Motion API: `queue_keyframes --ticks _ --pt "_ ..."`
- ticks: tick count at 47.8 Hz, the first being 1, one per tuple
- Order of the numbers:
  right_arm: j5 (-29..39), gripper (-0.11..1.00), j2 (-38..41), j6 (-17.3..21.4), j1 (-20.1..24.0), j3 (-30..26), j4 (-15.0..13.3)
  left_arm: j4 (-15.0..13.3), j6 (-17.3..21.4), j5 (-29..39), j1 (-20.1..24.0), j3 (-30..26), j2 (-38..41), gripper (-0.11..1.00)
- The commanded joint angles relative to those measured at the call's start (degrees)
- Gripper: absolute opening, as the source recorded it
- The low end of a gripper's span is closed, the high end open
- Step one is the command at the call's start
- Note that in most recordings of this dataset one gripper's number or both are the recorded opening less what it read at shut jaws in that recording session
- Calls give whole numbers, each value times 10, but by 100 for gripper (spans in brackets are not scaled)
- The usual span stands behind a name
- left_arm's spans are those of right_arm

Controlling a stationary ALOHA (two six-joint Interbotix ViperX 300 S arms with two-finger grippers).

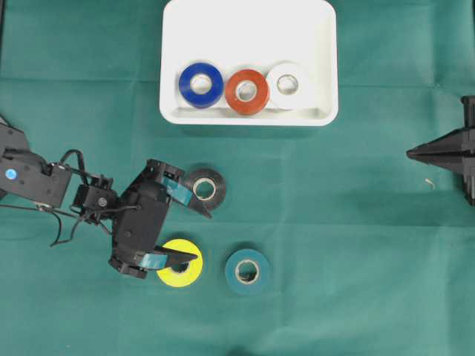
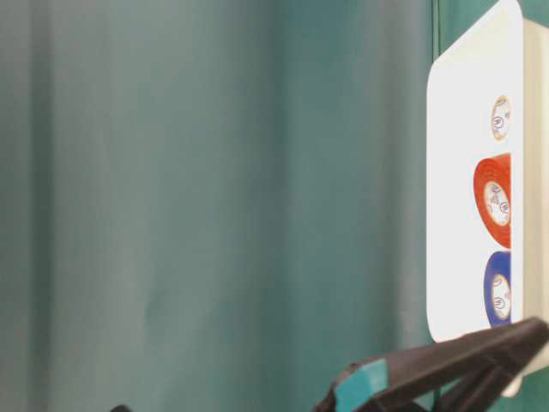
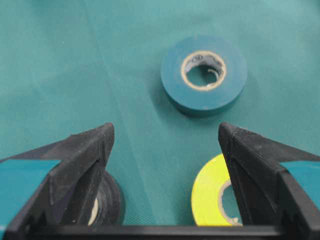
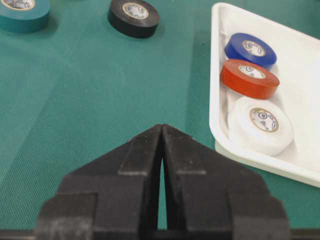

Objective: Put the tape into the white case with the left arm.
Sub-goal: 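Move the left gripper down toward the yellow tape roll, then lower the left gripper and close it on the yellow tape rim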

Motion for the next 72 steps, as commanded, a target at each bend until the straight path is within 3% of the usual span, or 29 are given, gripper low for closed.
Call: queue_keyframes --ticks 1,32,72 --pt "-5 -9 5 0 0 9 -6 0 -1 8 1 -12 1 84" --pt "-5 -9 5 0 0 9 -6 0 -54 49 -13 -8 47 84" --pt "-5 -9 5 0 -1 9 -6 0 -54 64 -16 -22 107 84"
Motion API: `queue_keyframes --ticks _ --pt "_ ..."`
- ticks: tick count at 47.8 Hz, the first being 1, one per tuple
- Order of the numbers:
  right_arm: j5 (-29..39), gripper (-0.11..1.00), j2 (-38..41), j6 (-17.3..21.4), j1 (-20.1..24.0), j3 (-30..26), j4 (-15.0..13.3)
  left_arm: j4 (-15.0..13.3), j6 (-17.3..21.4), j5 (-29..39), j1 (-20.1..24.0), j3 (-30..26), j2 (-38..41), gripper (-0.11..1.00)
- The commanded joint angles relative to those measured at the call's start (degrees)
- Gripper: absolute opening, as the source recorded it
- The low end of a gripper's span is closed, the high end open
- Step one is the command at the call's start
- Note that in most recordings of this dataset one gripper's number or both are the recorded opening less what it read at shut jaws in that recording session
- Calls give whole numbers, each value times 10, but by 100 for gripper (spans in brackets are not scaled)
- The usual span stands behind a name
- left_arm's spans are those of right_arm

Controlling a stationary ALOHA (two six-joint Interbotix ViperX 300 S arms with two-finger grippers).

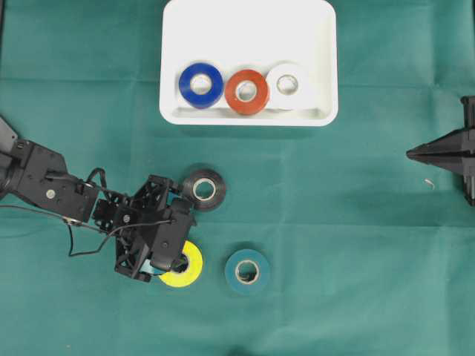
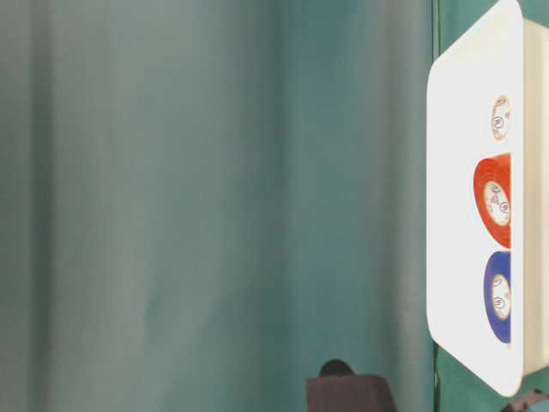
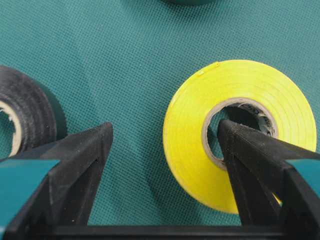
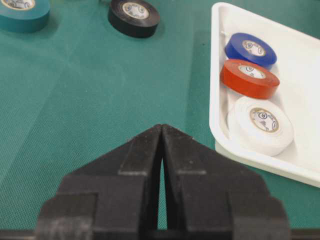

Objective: Put the tape into the white case with the left arm.
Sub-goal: 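Lower the left gripper and close it on the yellow tape rim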

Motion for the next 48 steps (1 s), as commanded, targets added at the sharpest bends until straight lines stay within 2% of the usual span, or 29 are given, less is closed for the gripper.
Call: queue_keyframes --ticks 1,8,16,19,25,48 --pt "-5 -9 5 -1 0 9 -6 0 1 -3 -2 -9 -4 84" --pt "-5 -9 5 0 -1 9 -6 0 2 -3 -2 -9 -4 84" --pt "-5 -9 5 0 -1 9 -6 0 2 -3 -2 -10 -4 74" --pt "-5 -9 5 -1 -1 9 -6 0 2 -3 -2 -9 -4 62" --pt "-5 -9 5 -1 0 9 -6 -1 2 -2 -2 -9 -4 28" --pt "-5 -9 5 0 -1 8 -6 0 2 -2 -3 -10 -28 27"
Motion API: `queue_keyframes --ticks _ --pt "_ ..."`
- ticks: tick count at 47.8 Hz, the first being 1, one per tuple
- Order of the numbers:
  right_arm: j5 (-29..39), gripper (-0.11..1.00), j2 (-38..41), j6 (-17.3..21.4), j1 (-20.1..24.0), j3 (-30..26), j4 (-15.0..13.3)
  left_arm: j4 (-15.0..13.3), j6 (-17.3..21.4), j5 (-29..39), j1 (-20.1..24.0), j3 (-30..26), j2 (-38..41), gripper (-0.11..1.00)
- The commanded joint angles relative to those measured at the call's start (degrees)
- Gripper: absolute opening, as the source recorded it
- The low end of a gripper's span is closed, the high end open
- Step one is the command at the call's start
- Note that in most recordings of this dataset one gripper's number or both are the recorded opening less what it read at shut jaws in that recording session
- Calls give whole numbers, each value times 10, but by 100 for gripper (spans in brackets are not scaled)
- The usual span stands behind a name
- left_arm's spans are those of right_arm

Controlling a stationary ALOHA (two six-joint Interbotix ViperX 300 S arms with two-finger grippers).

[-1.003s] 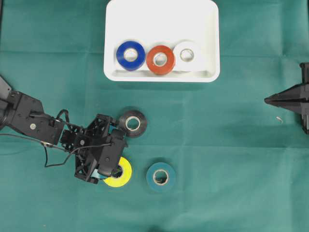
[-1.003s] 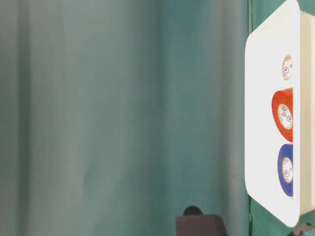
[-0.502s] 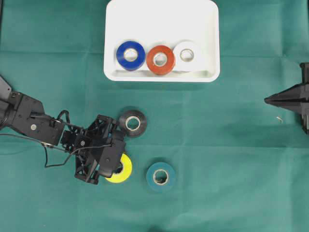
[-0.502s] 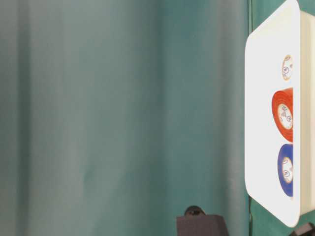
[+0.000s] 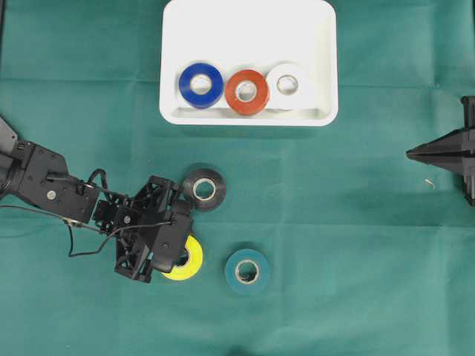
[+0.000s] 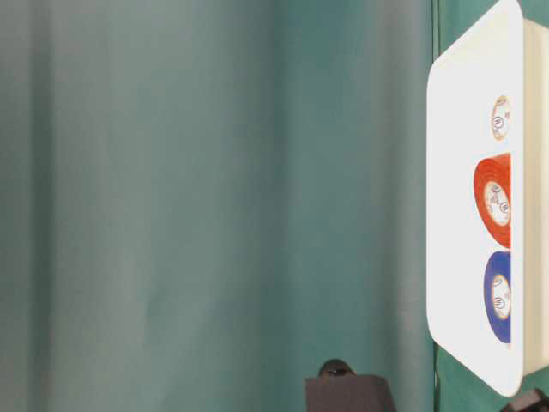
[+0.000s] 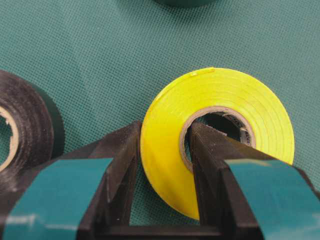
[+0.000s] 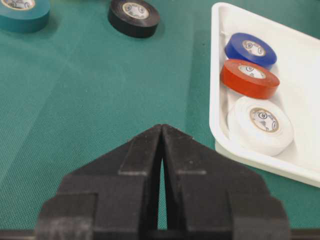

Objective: Put the tape into the white case with the left arm.
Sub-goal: 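Lower the left gripper and close it on the yellow tape rim, then lift the yellow tape and carry it into the tray's top corner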

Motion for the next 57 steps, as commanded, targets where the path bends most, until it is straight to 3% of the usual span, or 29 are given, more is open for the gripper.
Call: queue_keyframes --ticks 1,18,31,43,57 --pt "-5 -9 5 -1 -1 9 -6 0 -2 -2 -2 -9 -28 27" --pt "-5 -9 5 0 -1 9 -6 0 -2 40 -28 -18 -124 27" --pt "-5 -9 5 0 -1 9 -6 3 7 40 -26 -17 -141 27" --pt "-5 -9 5 0 -1 8 -6 2 45 38 45 -15 -138 27" --pt "-5 -9 5 0 0 9 -6 3 81 31 176 -18 -137 27"
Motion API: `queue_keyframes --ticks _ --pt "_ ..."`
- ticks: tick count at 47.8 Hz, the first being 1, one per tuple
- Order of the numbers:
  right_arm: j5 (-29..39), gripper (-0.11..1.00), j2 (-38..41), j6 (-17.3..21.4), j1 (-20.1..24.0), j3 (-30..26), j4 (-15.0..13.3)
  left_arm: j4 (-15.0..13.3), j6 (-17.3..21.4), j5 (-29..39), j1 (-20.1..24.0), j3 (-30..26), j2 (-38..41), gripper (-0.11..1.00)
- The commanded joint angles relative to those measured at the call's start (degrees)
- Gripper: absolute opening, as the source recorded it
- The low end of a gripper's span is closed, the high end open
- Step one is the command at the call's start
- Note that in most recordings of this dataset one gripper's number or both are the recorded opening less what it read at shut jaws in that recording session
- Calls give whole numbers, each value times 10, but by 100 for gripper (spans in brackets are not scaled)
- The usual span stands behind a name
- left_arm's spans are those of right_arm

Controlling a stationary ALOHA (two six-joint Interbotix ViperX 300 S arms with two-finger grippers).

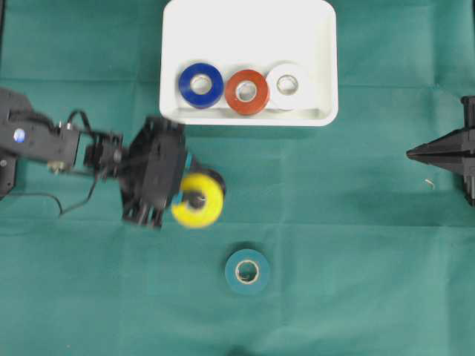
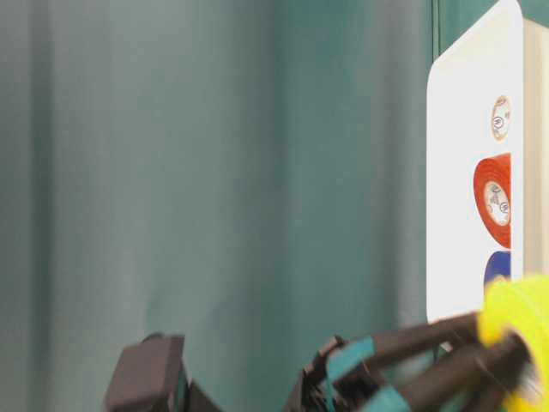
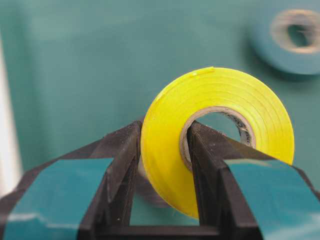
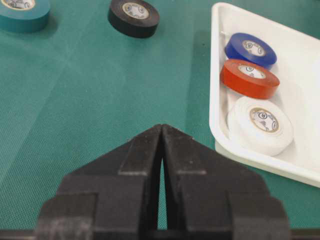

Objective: Put the tape into the white case with the left arm.
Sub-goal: 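Lift the yellow tape and carry it into the tray's top corner, then open the left gripper to release the yellow tape in the tray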

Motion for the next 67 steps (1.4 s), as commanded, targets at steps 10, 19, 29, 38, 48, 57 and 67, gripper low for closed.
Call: queue_keyframes --ticks 10,19,29,38,48,57,67 --pt "-5 -9 5 0 -1 9 -6 2 6 -51 115 -11 -7 27" --pt "-5 -9 5 -1 0 9 -6 2 16 -75 175 -25 9 27" --pt "-5 -9 5 0 0 9 -6 1 50 -76 214 -70 59 27" --pt "-5 -9 5 0 -1 9 -6 2 78 -76 256 -118 108 27" --pt "-4 -9 5 0 0 9 -6 2 81 -76 294 -163 156 27" --pt "-4 -9 5 0 -1 9 -6 2 83 -76 300 -188 179 27" --pt "-4 -9 4 0 -1 9 -6 2 81 -76 302 -201 183 27"
